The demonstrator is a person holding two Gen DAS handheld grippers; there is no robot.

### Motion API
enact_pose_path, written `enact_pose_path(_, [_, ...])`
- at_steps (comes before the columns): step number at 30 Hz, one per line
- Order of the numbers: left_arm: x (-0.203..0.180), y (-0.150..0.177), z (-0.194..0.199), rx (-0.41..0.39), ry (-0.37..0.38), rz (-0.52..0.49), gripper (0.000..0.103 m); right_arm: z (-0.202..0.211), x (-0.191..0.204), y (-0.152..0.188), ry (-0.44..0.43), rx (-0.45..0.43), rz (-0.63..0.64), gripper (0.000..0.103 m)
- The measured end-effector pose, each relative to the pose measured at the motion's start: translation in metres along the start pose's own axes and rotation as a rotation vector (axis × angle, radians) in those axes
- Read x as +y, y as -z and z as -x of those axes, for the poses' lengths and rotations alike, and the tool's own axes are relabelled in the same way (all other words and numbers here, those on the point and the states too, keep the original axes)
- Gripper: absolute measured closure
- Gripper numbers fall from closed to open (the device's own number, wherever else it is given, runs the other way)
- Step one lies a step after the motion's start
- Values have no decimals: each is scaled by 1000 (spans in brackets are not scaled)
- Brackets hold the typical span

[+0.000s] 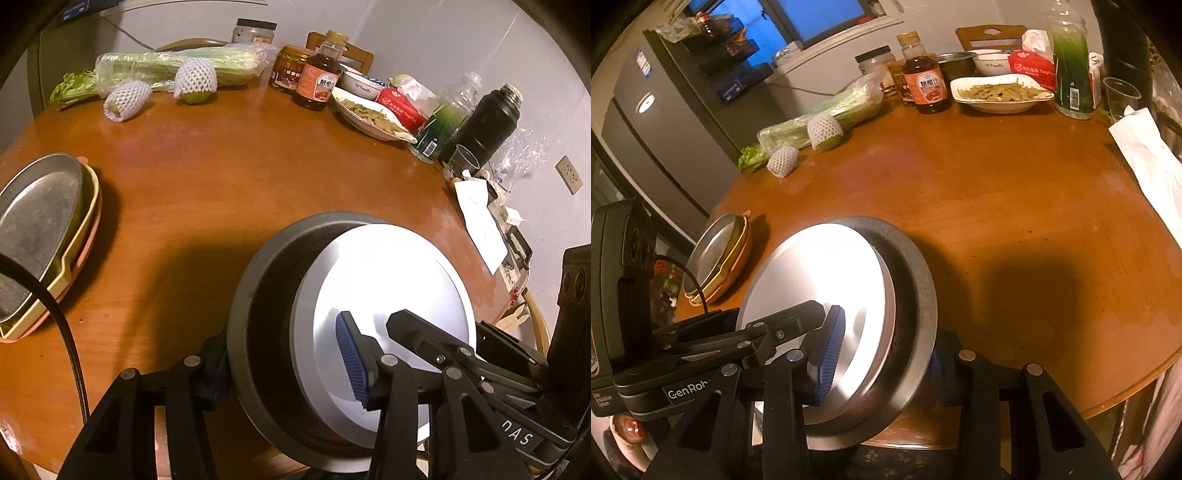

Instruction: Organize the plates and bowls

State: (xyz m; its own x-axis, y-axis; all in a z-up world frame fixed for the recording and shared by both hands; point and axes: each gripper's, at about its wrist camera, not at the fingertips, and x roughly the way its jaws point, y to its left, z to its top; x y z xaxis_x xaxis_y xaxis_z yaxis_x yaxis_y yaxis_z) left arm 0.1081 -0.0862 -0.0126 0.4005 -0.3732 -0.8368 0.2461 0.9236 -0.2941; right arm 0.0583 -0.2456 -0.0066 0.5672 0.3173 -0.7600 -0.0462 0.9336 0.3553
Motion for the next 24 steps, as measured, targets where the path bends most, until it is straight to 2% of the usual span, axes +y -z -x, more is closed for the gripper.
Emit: enact_pose_path(24, [28,-11,45,-74,-4,35,53,8,49,-22,-10,-28,80,60])
